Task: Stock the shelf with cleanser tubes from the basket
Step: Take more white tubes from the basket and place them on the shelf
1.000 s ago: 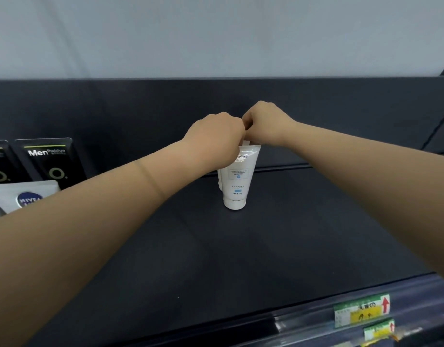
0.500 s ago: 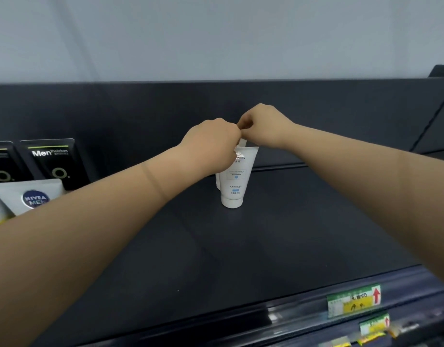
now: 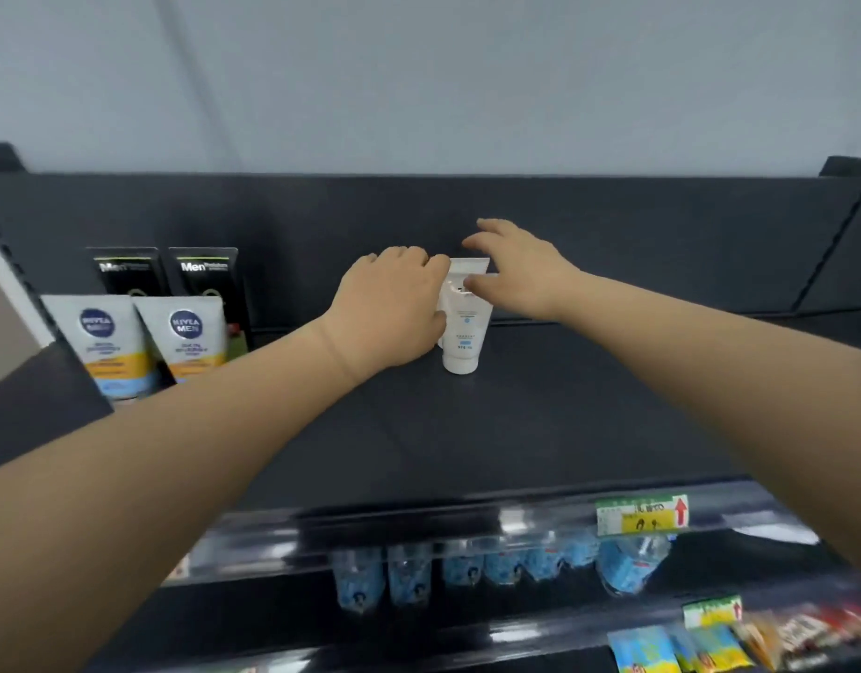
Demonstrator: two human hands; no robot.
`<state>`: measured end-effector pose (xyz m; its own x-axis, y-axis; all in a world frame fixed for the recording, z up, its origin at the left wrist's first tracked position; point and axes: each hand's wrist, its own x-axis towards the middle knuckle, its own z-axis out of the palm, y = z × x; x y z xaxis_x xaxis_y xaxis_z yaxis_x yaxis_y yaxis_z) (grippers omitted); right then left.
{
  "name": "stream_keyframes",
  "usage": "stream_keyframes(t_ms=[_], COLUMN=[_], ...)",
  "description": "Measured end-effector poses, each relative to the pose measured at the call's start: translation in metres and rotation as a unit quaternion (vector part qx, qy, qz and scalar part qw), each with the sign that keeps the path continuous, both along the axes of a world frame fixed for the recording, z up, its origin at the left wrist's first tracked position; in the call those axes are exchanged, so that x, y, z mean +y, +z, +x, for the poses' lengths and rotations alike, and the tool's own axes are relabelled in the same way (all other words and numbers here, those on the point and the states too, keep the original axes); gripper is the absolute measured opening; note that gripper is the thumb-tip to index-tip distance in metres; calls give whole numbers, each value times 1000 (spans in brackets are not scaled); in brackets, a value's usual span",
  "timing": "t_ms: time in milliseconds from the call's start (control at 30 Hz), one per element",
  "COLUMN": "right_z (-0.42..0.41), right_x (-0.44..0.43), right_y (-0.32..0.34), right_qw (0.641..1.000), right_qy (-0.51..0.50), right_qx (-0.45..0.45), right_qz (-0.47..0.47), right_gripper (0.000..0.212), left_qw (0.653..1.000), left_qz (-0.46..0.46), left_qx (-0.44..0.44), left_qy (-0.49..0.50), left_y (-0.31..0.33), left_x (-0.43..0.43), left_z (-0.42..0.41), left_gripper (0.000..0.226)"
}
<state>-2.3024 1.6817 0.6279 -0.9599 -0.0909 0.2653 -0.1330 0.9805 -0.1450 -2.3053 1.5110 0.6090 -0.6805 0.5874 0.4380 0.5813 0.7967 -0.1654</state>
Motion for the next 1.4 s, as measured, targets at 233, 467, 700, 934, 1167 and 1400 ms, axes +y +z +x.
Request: stream_keyframes(t_ms=[233, 467, 700, 934, 1167, 1400], right_z=[79, 143, 178, 213, 231, 242], right_x=[-37, -97, -196, -301, -395, -483], right_y=[-24, -57, -91, -142, -209, -297], right_qw=[996, 985, 957, 917, 882, 855], right_qy=[65, 153, 280, 386, 451, 469], right_qx=[31, -9, -21, -48, -92, -175], right_qz=[57, 76, 74, 84, 106, 134], right_gripper=[61, 65, 66, 68, 65, 67], left_qw=[995, 982, 949, 912, 874, 838], left_qz=[-19, -6, 16, 14, 38, 85], left_qx=[30, -10, -46, -92, -176, -280], left_qy=[91, 187, 311, 399, 451, 461], left_y=[-22, -55, -85, -131, -200, -292], left_x=[-45, -98, -179, -268, -351, -431], left_z=[90, 179, 250, 304, 336, 347], left_gripper=[60, 68, 67, 66, 65, 61])
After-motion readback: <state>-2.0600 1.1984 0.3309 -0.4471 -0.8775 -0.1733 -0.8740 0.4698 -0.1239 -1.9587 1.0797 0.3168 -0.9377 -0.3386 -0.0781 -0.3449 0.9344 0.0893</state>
